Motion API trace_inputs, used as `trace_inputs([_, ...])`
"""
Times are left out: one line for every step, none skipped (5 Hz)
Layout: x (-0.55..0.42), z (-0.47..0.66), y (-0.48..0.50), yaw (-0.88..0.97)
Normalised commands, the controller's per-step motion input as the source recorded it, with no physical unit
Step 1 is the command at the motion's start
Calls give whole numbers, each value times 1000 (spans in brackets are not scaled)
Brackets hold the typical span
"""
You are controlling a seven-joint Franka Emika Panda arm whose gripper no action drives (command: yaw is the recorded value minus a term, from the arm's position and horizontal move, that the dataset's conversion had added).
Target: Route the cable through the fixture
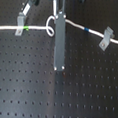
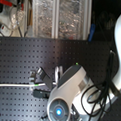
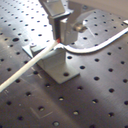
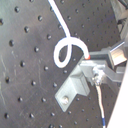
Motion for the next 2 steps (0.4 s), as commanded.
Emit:
trace_inputs([-369, 455, 52, 309])
trace_inputs([-20, 197, 164, 480])
